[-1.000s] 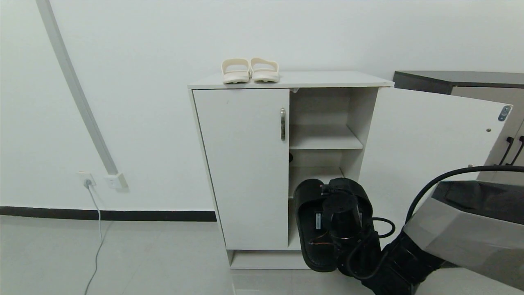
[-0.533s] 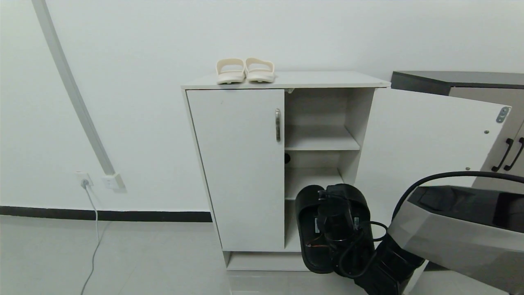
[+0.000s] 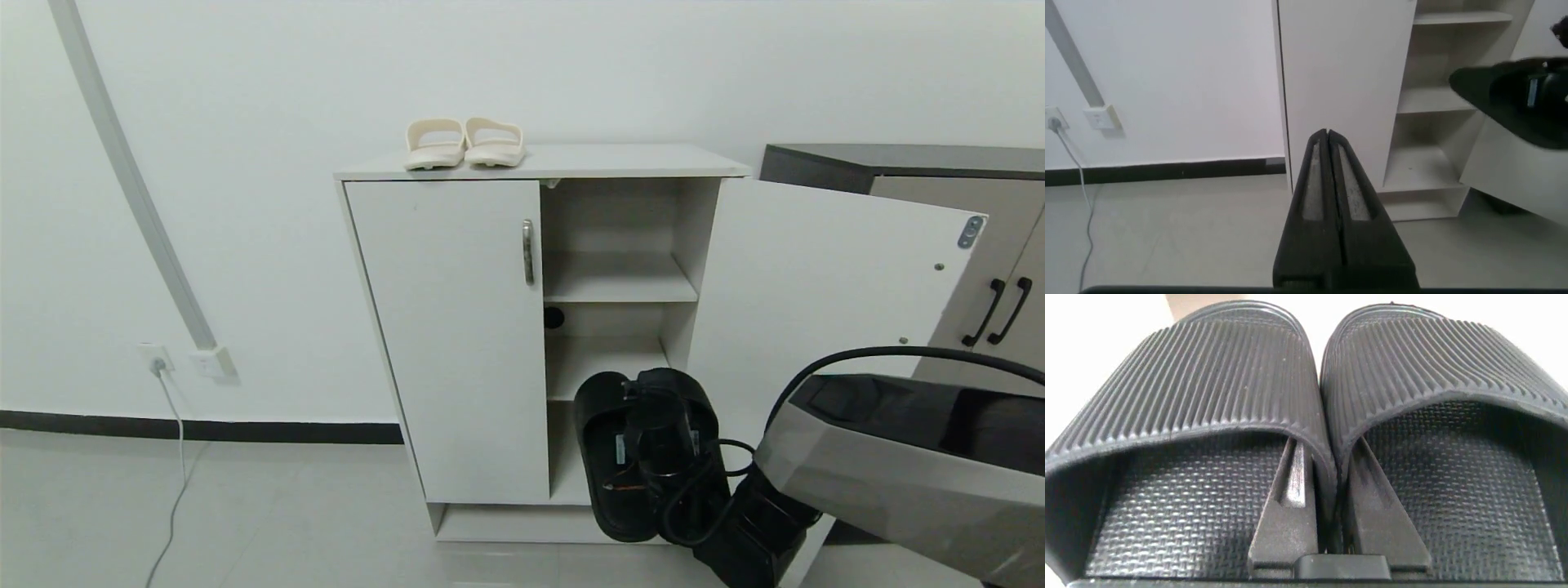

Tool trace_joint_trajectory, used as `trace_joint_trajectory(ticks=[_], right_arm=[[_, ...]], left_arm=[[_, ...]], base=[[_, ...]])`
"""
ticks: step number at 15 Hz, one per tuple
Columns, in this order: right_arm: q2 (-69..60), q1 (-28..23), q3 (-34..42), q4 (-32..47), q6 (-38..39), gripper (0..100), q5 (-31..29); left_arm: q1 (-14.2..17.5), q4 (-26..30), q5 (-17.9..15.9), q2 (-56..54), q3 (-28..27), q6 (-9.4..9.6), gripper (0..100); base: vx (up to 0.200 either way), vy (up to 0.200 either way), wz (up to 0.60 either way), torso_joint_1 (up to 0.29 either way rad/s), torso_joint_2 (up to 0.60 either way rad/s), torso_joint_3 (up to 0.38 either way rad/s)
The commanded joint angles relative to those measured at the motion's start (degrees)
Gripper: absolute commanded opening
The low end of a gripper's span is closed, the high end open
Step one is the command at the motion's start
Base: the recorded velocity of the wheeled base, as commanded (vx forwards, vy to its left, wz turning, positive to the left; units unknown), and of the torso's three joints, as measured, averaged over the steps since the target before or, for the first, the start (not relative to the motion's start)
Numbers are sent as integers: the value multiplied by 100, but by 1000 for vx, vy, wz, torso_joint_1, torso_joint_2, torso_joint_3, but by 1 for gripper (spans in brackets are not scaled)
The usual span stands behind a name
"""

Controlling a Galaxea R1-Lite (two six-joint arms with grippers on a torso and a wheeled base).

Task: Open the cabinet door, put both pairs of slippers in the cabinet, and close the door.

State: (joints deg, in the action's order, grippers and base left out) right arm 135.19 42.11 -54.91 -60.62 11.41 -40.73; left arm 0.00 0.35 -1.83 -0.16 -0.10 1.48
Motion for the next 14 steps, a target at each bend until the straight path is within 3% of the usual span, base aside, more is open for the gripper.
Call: trace_joint_trajectory(ticks=[1,14], right_arm=[[279,26,-205,16,-7,0,21],[490,26,-275,-2,-7,0,30]], left_arm=[[0,0,-2,16,1,2,0],[0,0,7,16,1,2,0]], base=[[0,0,0,0,0,0],[0,0,0,0,0,0]])
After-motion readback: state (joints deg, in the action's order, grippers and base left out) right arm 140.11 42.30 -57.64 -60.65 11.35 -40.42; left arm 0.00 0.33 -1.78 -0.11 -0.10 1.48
